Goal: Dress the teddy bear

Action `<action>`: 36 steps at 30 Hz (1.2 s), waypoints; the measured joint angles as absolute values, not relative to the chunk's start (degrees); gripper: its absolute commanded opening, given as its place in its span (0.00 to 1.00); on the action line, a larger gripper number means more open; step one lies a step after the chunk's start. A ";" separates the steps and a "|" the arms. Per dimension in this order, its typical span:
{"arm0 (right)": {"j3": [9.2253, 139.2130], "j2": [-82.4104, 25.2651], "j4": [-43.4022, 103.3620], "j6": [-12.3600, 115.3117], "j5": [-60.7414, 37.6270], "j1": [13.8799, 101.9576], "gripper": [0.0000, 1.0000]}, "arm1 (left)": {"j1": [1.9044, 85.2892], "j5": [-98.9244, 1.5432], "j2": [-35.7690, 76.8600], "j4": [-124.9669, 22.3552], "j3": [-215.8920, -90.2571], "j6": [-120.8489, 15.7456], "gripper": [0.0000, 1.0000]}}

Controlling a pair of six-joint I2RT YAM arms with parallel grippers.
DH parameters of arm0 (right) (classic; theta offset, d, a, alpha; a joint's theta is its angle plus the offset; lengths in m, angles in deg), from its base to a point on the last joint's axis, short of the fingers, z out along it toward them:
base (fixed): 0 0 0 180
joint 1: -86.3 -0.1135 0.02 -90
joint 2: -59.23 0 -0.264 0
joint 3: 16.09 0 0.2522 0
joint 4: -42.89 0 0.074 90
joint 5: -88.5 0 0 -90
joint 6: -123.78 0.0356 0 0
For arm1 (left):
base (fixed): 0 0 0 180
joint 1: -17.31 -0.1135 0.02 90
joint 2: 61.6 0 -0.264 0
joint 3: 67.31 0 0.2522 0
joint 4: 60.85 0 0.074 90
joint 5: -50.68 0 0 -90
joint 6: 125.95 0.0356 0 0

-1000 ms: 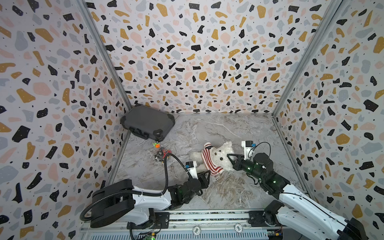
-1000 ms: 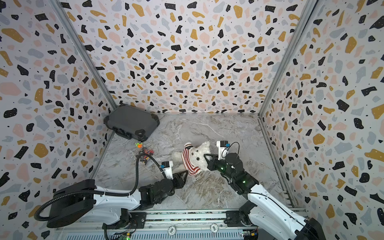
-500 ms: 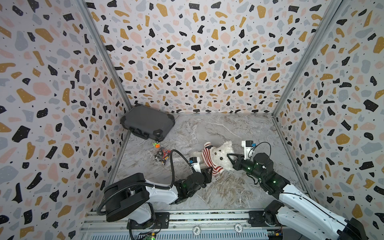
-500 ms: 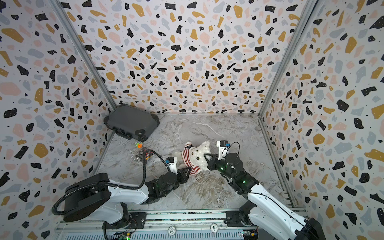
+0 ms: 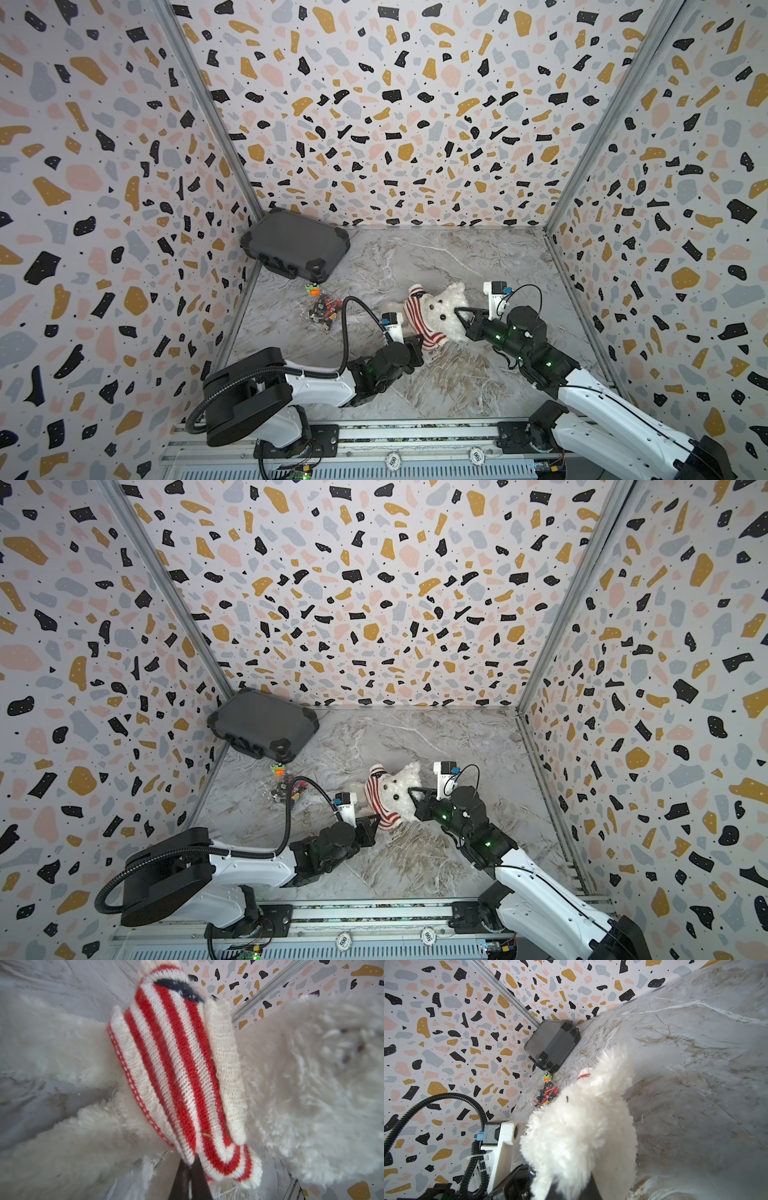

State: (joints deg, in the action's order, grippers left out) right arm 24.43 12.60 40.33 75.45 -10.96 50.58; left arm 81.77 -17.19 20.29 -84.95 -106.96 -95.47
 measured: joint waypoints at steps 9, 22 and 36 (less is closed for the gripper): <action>24.17 12.82 40.27 75.38 -10.89 50.69 0.00 | 83.54 -15.81 17.32 -78.94 -107.42 -94.29 0.00; 23.86 13.56 39.68 75.01 -11.29 50.66 0.00 | 87.15 -14.81 11.33 -74.61 -101.72 -95.63 0.00; 23.58 13.97 38.52 74.99 -11.57 50.66 0.00 | 88.29 -14.68 5.56 -73.41 -97.81 -97.29 0.00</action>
